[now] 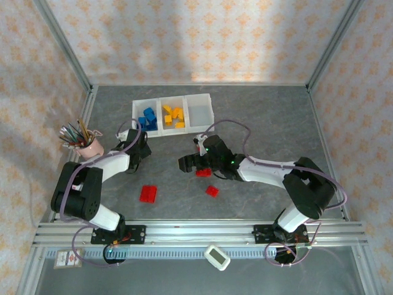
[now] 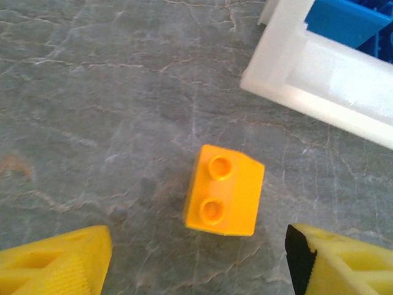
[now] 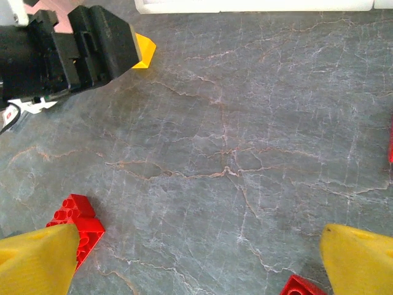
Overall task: Sort the legos into containers by color
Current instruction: Pick up the lego from the middle-left of the table.
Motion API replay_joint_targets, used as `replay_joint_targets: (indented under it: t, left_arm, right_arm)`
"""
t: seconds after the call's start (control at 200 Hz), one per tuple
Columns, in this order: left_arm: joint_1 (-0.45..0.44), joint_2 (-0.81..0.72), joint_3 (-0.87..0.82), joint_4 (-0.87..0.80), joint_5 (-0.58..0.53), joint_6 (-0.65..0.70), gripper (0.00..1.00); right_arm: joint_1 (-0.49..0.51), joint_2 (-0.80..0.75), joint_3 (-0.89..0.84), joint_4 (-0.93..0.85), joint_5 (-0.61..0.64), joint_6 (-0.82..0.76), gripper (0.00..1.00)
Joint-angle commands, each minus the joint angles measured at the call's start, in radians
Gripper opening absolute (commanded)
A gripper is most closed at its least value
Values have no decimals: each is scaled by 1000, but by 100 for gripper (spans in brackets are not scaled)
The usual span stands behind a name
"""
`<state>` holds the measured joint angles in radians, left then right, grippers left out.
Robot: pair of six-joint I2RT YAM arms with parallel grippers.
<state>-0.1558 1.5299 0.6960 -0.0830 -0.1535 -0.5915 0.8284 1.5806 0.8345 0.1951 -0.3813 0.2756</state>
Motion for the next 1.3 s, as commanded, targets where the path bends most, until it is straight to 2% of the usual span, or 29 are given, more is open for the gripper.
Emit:
replay_joint_targets:
  t: [0.0, 0.255, 0.36, 0.616, 0.781, 1.056, 1.296]
  left_arm:
    - [17, 51, 56, 32, 7, 52, 73]
    - [21, 130, 100, 41, 25, 81, 60]
    - [22, 145, 102, 43, 52, 90, 52]
    - [19, 142, 79, 3, 63, 80, 44]
    - [3, 90, 49, -14, 68, 72, 37]
    - [-75, -23, 21, -75, 42, 26, 29]
    - [-214, -126, 70, -165, 25, -31, 27]
  right_arm:
    - [2, 15, 40, -2, 19, -4, 100]
    - [2, 22, 48, -12, 30, -13, 100]
    - [2, 24, 49, -14, 34, -15, 100]
    - [3, 43, 75, -26, 25, -20, 100]
    - [1, 33, 78, -22, 25, -18, 100]
    - [0, 1, 81, -38, 35, -22, 100]
    - [-43, -73, 64, -48, 38, 17, 100]
